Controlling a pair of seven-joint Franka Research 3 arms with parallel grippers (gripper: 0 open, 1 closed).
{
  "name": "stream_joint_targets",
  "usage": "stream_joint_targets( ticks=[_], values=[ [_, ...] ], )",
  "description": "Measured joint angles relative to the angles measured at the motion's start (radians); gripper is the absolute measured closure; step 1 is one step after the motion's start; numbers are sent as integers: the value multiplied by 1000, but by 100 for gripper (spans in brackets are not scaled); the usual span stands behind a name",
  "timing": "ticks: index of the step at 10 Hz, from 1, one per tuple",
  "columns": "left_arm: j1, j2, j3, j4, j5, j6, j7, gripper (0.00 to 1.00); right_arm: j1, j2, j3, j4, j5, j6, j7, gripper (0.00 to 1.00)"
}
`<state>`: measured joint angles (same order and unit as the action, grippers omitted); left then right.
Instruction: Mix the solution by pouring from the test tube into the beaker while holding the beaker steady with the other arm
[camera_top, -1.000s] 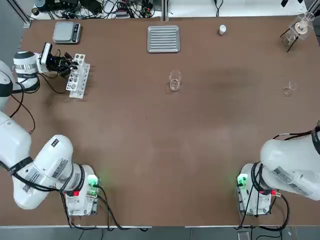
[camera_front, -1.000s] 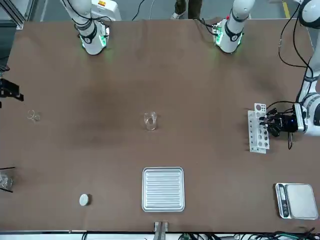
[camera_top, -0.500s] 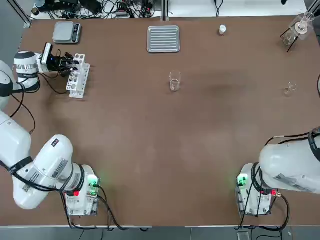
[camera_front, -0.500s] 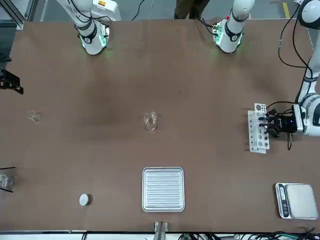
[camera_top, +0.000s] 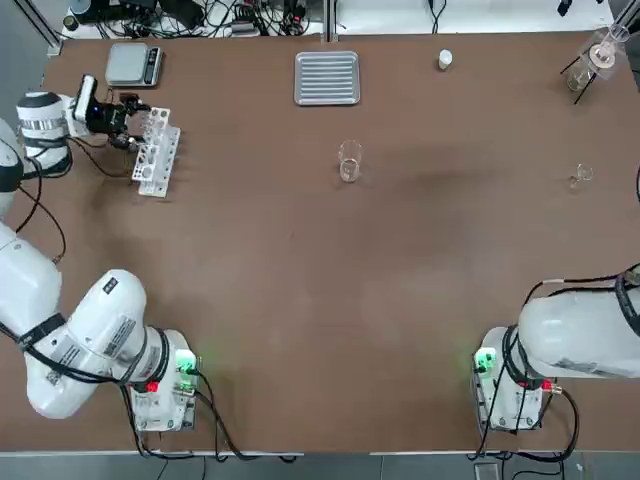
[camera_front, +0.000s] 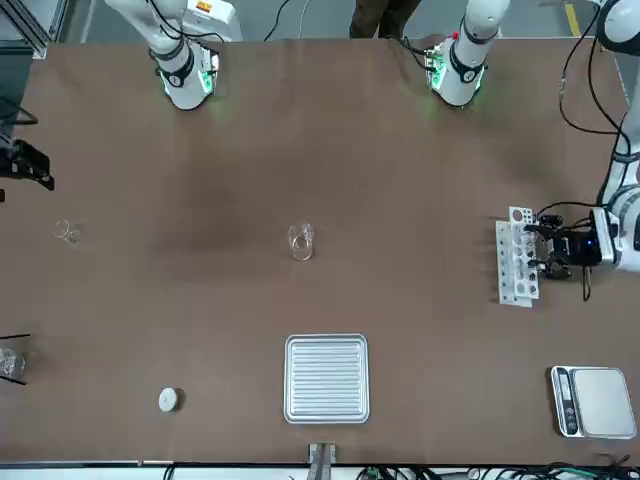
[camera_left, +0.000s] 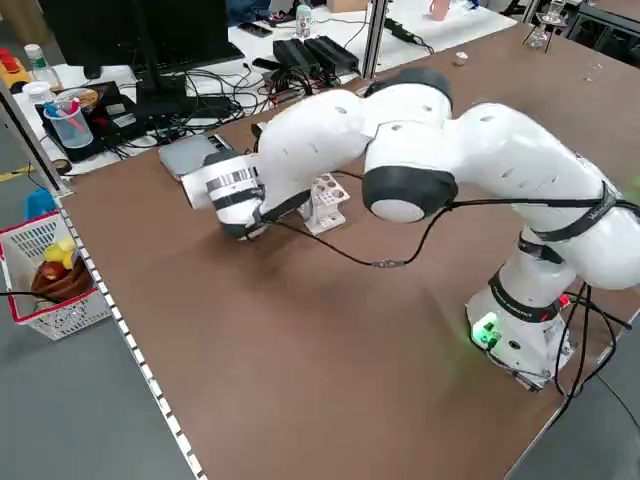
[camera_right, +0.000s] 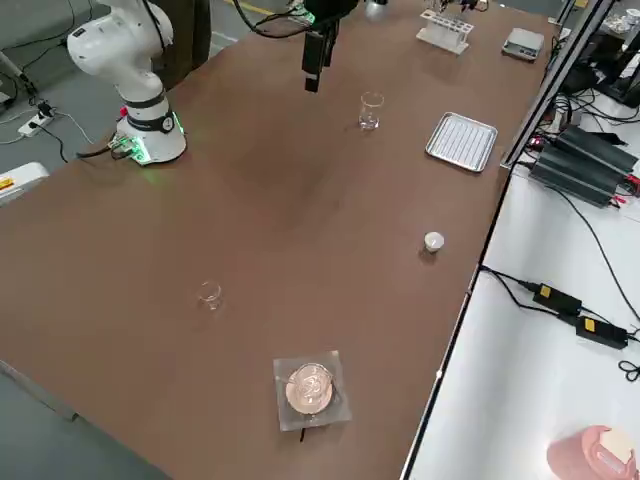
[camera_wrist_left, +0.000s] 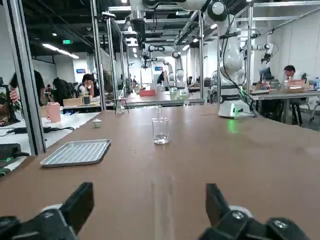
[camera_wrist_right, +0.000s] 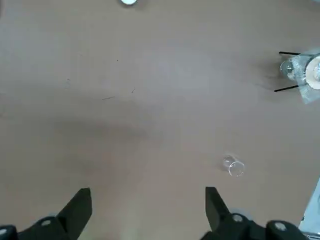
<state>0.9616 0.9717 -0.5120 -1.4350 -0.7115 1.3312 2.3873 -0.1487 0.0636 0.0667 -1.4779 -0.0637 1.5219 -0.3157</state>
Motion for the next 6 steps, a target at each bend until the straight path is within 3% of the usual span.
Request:
stream_joint_targets(
  ticks=[6],
  values=[
    [-7,-386,-10,5,69,-1,-147,0,29,-11,-13,-133,12,201,11,0]
  ],
)
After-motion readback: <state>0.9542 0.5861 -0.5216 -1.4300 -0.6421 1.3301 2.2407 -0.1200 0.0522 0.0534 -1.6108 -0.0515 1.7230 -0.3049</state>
